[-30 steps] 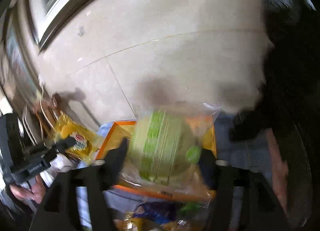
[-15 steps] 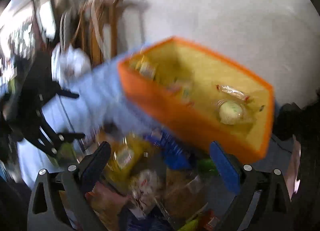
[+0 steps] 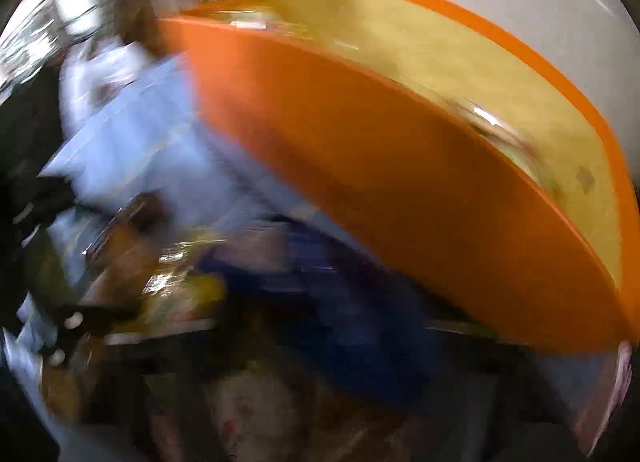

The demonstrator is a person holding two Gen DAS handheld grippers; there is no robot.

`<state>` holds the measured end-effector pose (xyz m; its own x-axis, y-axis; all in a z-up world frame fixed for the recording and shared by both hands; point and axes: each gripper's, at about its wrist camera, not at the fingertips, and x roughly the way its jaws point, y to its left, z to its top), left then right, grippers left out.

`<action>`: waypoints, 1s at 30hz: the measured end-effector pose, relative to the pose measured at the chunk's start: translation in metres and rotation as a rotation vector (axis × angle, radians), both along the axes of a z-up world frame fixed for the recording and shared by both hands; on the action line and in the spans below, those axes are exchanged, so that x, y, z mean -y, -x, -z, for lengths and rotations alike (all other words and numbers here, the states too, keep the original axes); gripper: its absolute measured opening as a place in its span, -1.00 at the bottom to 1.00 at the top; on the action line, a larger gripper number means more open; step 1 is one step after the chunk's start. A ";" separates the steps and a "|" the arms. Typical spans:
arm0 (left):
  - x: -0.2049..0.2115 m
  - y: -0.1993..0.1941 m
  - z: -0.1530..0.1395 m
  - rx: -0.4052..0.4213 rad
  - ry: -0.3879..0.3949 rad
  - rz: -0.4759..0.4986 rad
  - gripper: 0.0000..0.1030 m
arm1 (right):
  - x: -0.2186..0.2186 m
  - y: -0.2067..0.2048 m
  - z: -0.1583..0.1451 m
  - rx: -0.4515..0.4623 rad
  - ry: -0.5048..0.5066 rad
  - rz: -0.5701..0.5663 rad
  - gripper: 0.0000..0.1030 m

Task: Organize snacks
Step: 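Release the yellow bag and pastry into the orange box with both grippers, then grasp a brown snack pack with the left gripper while the right grasps a blue bag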

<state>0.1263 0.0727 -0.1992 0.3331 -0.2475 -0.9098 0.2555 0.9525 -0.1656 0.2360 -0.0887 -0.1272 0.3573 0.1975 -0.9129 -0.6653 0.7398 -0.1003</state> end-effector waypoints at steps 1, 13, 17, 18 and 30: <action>-0.004 0.000 -0.002 -0.037 0.043 -0.016 -0.05 | 0.003 0.000 -0.004 -0.002 -0.017 0.041 -0.10; -0.049 0.039 -0.049 0.030 0.059 -0.116 -0.22 | 0.049 0.033 -0.068 -0.098 -0.294 0.258 -0.13; -0.071 0.040 -0.080 0.083 0.079 -0.186 -0.22 | 0.058 0.038 -0.081 -0.110 -0.346 0.295 -0.13; -0.077 0.040 -0.091 0.108 0.099 -0.192 -0.22 | 0.060 0.040 -0.085 -0.112 -0.362 0.299 -0.13; -0.073 0.035 -0.107 0.167 0.030 -0.264 0.77 | 0.063 0.055 -0.095 -0.139 -0.469 0.320 -0.13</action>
<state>0.0913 0.1460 -0.0925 0.5337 -0.1583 -0.8307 0.0260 0.9849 -0.1710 0.1807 -0.1519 -0.0319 0.3487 0.4943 -0.7963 -0.3849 0.8502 0.3592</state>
